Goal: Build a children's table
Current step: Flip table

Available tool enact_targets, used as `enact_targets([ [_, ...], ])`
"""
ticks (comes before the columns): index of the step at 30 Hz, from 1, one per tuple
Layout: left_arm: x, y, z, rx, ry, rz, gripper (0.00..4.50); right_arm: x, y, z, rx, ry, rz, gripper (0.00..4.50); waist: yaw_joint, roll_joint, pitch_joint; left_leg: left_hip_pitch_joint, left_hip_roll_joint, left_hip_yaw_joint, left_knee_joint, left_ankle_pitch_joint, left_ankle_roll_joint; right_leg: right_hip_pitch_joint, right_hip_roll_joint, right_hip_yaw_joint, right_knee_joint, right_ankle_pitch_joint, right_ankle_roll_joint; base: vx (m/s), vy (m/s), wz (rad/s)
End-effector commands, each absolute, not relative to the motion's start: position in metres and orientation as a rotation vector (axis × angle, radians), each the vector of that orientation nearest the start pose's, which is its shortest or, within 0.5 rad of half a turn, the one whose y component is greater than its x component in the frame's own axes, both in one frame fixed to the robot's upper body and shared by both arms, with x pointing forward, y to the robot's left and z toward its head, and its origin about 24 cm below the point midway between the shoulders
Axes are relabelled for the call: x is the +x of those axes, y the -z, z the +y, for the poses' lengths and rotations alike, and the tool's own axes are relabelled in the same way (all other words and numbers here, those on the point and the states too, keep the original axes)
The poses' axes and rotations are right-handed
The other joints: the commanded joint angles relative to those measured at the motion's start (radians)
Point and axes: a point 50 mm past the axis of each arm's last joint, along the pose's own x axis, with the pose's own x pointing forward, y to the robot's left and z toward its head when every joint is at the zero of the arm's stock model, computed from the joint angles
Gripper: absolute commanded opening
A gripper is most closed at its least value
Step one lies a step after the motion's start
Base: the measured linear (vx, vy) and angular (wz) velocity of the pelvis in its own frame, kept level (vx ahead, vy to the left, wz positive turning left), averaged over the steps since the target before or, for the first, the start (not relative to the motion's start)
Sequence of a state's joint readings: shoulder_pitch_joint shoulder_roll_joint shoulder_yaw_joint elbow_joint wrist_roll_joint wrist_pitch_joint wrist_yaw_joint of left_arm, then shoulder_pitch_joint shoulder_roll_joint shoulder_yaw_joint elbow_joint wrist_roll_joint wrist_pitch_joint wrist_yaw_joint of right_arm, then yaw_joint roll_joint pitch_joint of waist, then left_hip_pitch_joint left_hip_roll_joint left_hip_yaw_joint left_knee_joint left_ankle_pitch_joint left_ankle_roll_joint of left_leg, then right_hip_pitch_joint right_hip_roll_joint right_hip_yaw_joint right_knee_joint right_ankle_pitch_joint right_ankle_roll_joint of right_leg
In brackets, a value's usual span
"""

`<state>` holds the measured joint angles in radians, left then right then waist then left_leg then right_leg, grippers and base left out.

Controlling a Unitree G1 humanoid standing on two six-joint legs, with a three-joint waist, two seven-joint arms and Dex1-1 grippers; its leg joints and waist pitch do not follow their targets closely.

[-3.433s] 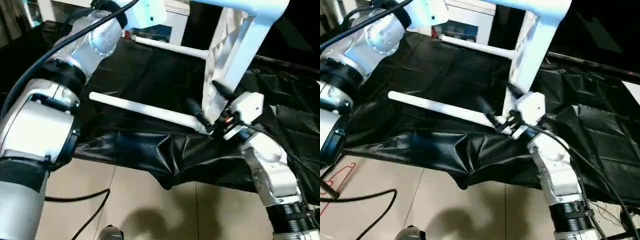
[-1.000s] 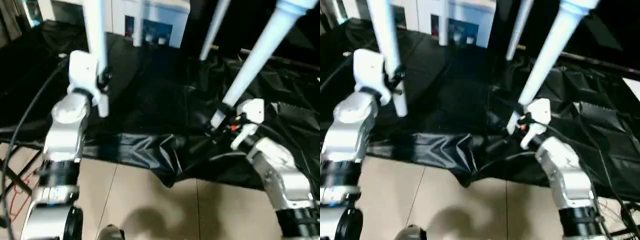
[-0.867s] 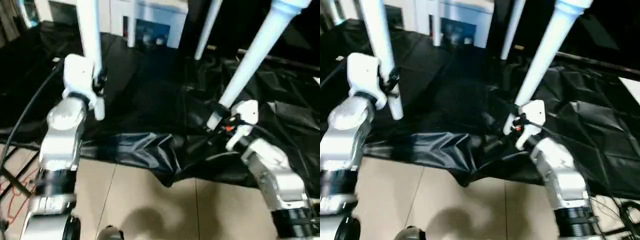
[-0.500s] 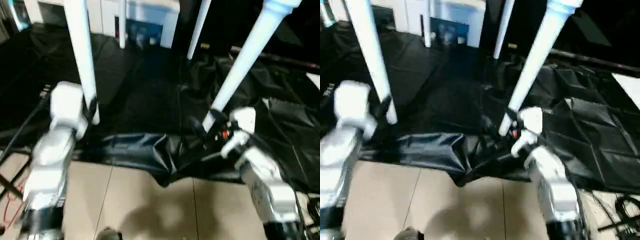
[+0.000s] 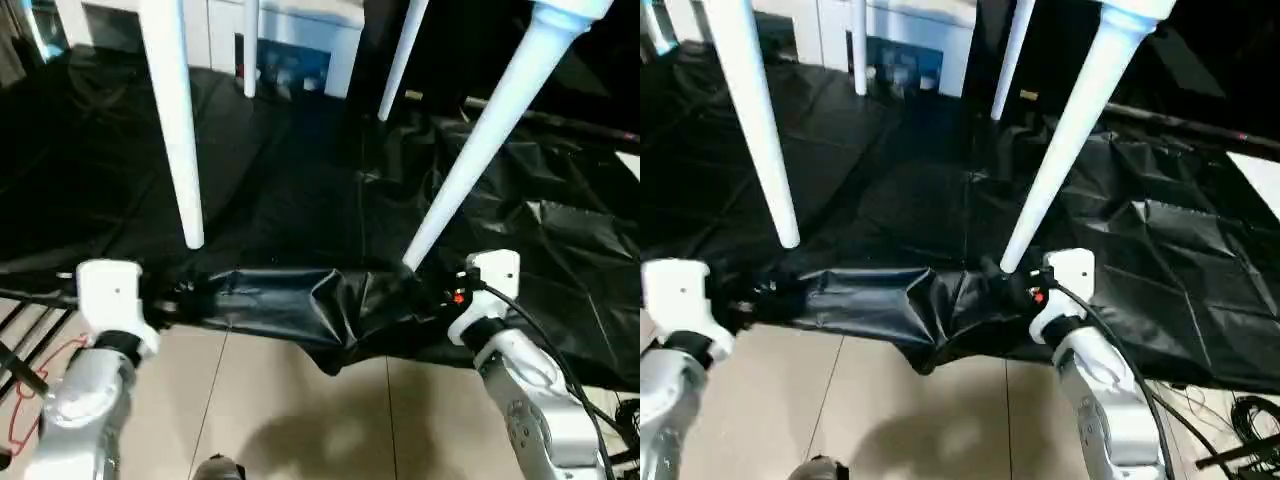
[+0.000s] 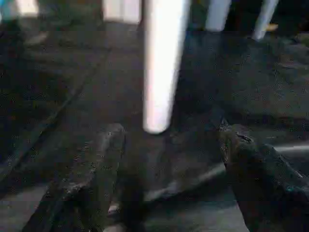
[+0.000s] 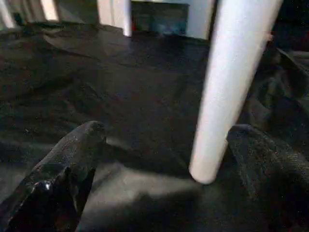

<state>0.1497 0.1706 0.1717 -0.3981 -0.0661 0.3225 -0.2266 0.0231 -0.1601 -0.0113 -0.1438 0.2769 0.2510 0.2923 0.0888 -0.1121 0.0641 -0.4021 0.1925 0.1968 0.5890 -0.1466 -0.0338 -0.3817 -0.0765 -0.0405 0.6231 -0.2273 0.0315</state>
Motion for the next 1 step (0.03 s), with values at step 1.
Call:
enact_targets([
  [1,0.2152,-0.0843,0.2019,0.127,0.066,0.020,3.51,0.2407,-0.0553,-0.1702,0.130,-0.292,0.097,4.50,-0.007,0.031,-0.044,0.045,0.046,-0.043,-0.092,-0.577,-0.120,-0.012,-0.056,0.040,-0.115,-0.411,-0.043,0.000,0.000,0.00],
])
